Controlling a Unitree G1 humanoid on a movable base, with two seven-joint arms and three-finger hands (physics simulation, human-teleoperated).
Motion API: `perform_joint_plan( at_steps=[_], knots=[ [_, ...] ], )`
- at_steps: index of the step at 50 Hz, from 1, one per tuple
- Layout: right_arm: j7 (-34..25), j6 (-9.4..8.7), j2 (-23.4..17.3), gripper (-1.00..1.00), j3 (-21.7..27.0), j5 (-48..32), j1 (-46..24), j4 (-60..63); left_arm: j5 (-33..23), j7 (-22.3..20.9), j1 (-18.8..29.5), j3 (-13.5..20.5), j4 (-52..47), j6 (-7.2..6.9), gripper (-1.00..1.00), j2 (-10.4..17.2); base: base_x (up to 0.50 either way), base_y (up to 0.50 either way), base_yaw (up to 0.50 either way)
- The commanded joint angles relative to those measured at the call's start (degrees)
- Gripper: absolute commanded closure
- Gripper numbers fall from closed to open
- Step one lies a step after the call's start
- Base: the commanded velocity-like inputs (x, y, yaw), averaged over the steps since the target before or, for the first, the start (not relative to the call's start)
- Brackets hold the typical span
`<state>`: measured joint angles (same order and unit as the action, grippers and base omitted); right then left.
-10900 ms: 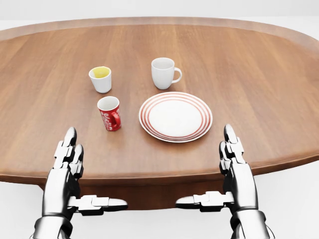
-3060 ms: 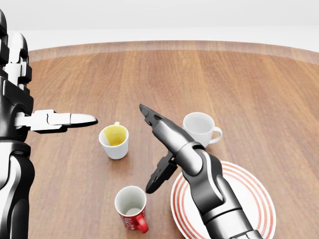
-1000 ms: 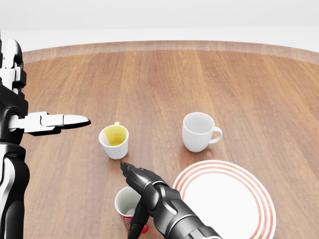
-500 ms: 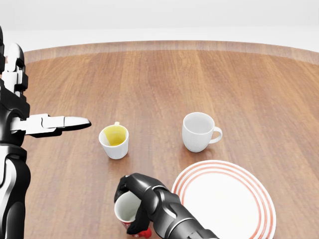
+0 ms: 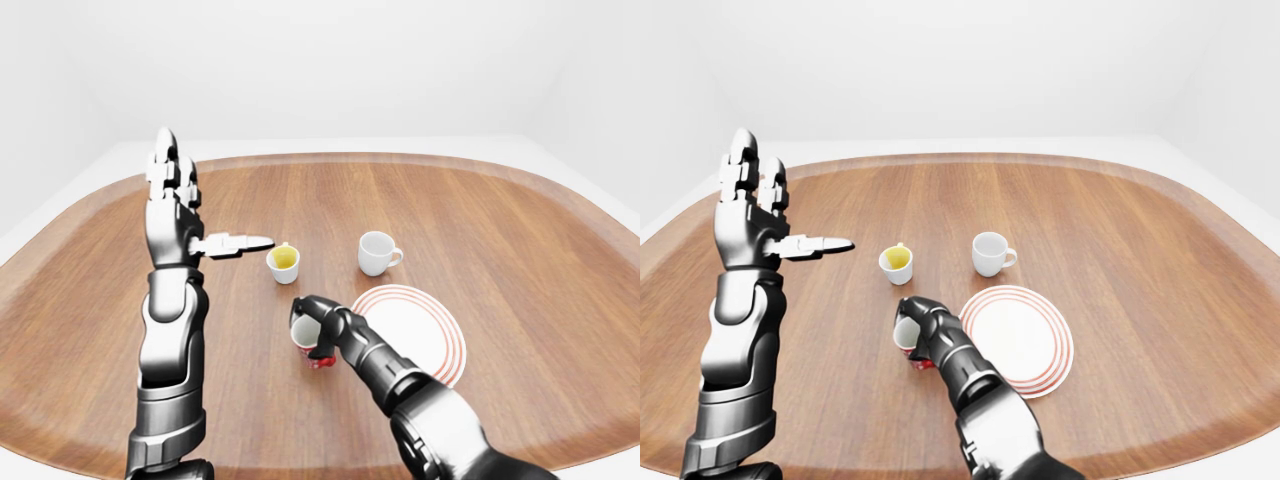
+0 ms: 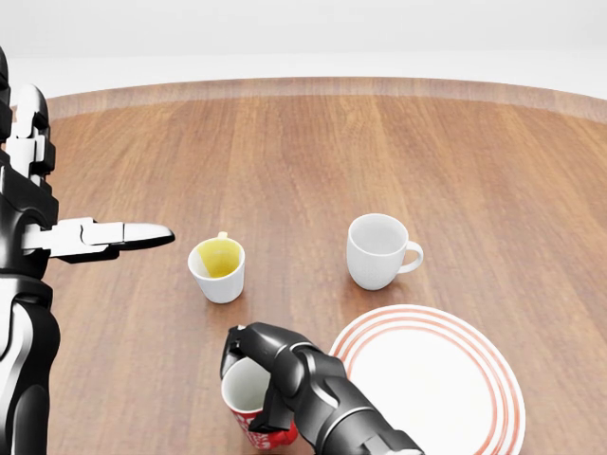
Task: Pick up the red mug and put it on the plate
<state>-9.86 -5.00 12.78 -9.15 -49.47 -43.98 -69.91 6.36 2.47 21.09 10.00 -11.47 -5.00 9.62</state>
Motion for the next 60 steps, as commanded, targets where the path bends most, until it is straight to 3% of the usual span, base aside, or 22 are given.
perform_joint_plan(
  at_steps=[1,12,28,60],
  knots=[
    [0.17,0.00,-1.26,1.00,-0.11,1.57,-0.22,7.41,0.10,0.01,-0.20,0.18,-0.24,0.00,-1.00,0.06,0.00,0.00,0.00],
    [-6.83,0.00,-3.94,1.00,-0.19,1.43,2.58,23.46,-0.02,0.13,-0.14,-0.10,0.06,0.00,-1.00,-0.08,0.00,0.00,0.00],
    [-11.34,0.00,-7.19,1.00,0.67,1.18,6.45,34.85,-0.18,0.20,0.03,-0.20,-0.12,0.00,-1.00,-0.20,0.00,0.00,0.00],
    [-12.12,0.00,-14.04,1.00,3.83,2.94,11.35,38.32,-0.38,0.12,-0.06,-0.15,-0.28,0.00,-1.00,-0.16,0.00,0.00,0.00]
  ],
)
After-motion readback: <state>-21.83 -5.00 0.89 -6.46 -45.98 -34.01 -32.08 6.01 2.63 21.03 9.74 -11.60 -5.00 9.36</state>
